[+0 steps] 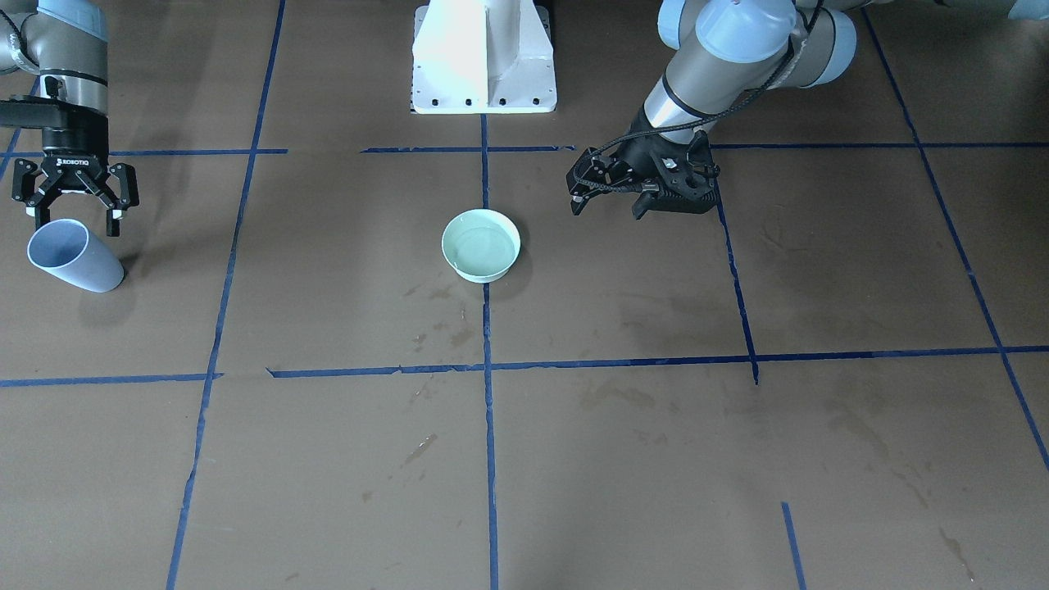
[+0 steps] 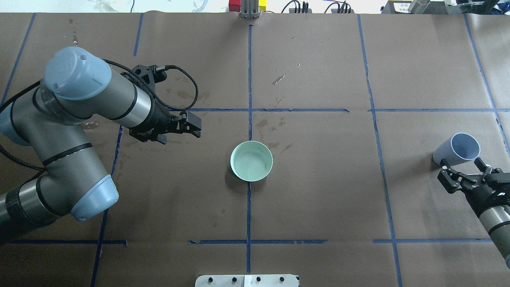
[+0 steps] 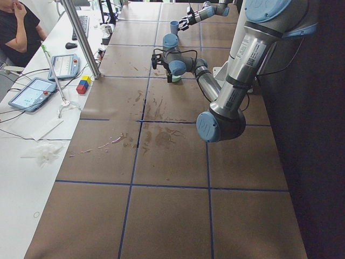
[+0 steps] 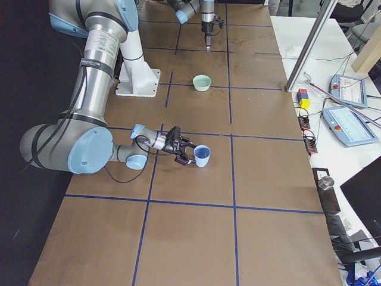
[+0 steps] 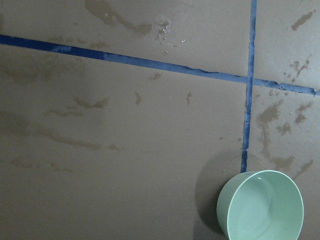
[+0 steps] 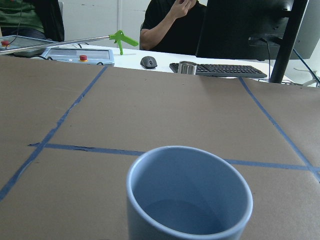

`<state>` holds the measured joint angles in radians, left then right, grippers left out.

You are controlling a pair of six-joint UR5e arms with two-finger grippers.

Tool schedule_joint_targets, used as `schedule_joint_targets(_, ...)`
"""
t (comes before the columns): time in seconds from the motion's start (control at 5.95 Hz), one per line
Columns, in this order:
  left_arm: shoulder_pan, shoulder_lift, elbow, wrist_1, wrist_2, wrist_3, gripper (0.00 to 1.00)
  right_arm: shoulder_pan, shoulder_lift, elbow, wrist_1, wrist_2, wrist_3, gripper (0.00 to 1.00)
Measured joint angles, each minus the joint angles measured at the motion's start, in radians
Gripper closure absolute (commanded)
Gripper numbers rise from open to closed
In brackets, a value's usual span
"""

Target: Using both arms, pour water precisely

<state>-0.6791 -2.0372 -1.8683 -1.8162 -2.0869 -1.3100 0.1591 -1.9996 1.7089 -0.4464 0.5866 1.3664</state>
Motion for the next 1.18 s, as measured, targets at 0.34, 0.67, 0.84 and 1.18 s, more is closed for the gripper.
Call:
schedule_joint_targets(0.34, -0.002, 0.0, -0.001, 0.0, -0.001, 0.0, 0.01, 0.002, 0.01, -0.012, 0.004, 0.001, -0.027, 0.0)
schedule_joint_targets(0.67, -0.004, 0.0, -0.002, 0.0, -0.001, 0.0, 0.01, 0.002, 0.021, -0.056, 0.061, 0.001, -0.069, 0.0)
schedule_joint_targets(0.84, -0.005, 0.0, -0.004, 0.0, -0.001, 0.0, 0.01, 0.003, 0.036, -0.064, 0.081, 0.002, -0.097, 0.0)
schedule_joint_targets(1.18, -0.009, 0.01, -0.021, 0.012, -0.003, 0.0, 0.01, 0.006, 0.046, -0.068, 0.091, 0.004, -0.119, 0.0)
